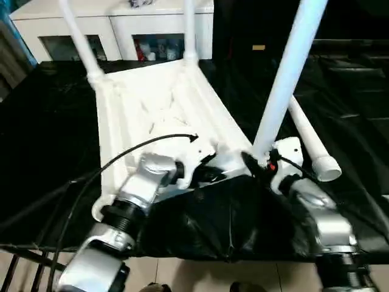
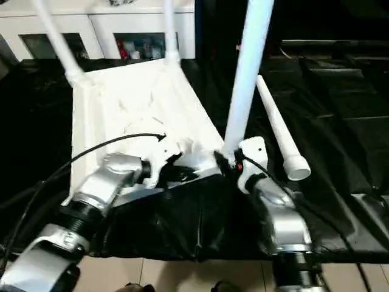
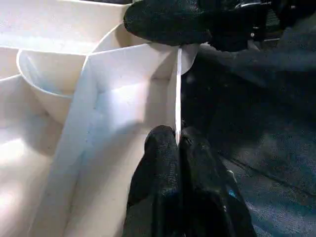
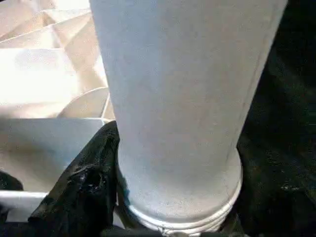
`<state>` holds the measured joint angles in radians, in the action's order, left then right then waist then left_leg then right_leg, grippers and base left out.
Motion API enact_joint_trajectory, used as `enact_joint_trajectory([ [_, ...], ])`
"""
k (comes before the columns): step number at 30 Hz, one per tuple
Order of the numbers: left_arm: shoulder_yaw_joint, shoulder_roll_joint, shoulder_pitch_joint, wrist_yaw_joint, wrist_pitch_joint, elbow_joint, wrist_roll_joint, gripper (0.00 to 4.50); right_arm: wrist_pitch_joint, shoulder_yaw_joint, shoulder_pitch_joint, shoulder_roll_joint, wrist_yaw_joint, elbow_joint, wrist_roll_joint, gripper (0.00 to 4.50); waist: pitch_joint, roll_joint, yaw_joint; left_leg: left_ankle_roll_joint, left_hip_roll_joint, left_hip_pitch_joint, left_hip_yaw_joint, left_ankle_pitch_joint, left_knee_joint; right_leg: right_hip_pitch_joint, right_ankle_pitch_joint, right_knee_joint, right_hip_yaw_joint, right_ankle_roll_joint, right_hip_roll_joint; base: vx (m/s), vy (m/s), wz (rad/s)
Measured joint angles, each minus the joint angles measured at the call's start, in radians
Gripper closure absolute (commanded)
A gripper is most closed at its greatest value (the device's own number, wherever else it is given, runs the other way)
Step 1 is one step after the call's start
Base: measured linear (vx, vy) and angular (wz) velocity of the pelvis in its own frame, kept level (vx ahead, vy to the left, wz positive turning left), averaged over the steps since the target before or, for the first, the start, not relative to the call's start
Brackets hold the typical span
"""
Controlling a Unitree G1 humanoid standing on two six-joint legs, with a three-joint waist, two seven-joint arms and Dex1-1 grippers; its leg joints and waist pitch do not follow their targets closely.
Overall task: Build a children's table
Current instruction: Rotate leg to tighten
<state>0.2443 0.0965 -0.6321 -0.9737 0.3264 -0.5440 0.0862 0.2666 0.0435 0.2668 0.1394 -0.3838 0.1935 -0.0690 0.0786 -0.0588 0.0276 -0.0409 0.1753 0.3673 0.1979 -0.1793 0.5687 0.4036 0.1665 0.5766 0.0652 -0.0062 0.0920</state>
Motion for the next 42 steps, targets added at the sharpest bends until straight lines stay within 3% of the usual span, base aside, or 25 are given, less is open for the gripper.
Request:
enact_joint_trajectory([
  [5,0.000,-0.004,0.006,0.007,0.004,0.013,0.008,4.50,-0.016,0.000,0.000,-0.009,0.004,0.006,0.000,0.65,0.000,0.000,0.000,0.000,0.000,0.000,0.000,0.000,0.000,0.000,0.001,-0.001,0.000,0.002,0.000,0.000,0.000,0.00],
  [9,0.001,-0.004,0.006,0.002,0.004,0.016,0.008,4.50,-0.018,0.000,0.001,-0.006,-0.017,0.006,0.000,0.60,0.000,0.000,0.001,0.000,-0.001,0.000,0.000,0.000,-0.001,0.000,0.001,-0.001,0.000,0.001,0.000,0.000,0.000,0.00],
  [17,0.019,0.088,0.011,-0.180,-0.051,0.018,-0.027,4.50,-0.023,-0.095,-0.005,0.200,-0.372,-0.026,-0.029,0.60,0.003,-0.001,0.008,0.000,0.000,0.002,-0.001,0.000,-0.004,0.002,0.001,-0.001,0.001,0.002,0.000,0.000,0.000,0.00],
  [26,0.046,0.177,0.013,-0.352,-0.103,0.017,-0.043,4.50,-0.005,-0.174,-0.011,0.341,-0.654,-0.078,-0.083,0.60,0.004,-0.002,0.026,0.000,0.000,0.003,0.000,0.000,-0.001,0.002,0.001,0.000,0.001,0.002,0.000,0.000,0.000,0.00],
  [31,0.050,0.204,0.015,-0.428,-0.108,0.017,-0.053,4.50,0.009,-0.200,0.003,0.370,-0.760,-0.087,-0.105,0.60,0.005,-0.001,0.034,0.000,0.000,0.004,0.000,0.000,-0.001,0.002,0.001,0.000,0.001,0.002,0.000,0.000,0.000,0.00],
  [32,0.050,0.206,0.015,-0.437,-0.109,0.016,-0.053,4.50,0.012,-0.202,0.003,0.372,-0.770,-0.087,-0.112,0.84,0.005,-0.001,0.036,0.000,0.000,0.004,0.000,0.000,-0.001,0.002,0.001,0.000,0.001,0.002,0.000,0.000,0.000,0.00],
  [34,0.055,0.210,0.015,-0.452,-0.111,0.016,-0.053,4.50,0.018,-0.208,0.005,0.380,-0.788,-0.087,-0.118,0.84,0.005,-0.001,0.038,0.000,0.000,0.004,0.000,0.000,0.000,0.002,0.001,0.000,0.001,0.002,0.000,0.000,0.000,0.00],
  [42,0.061,0.211,0.015,-0.486,-0.121,0.008,-0.053,4.50,0.047,-0.211,0.010,0.396,-0.828,-0.088,-0.131,1.57,0.005,-0.001,0.044,0.001,0.000,0.004,0.000,0.000,0.000,0.002,0.001,0.000,0.001,0.002,0.001,0.000,0.000,0.00],
])
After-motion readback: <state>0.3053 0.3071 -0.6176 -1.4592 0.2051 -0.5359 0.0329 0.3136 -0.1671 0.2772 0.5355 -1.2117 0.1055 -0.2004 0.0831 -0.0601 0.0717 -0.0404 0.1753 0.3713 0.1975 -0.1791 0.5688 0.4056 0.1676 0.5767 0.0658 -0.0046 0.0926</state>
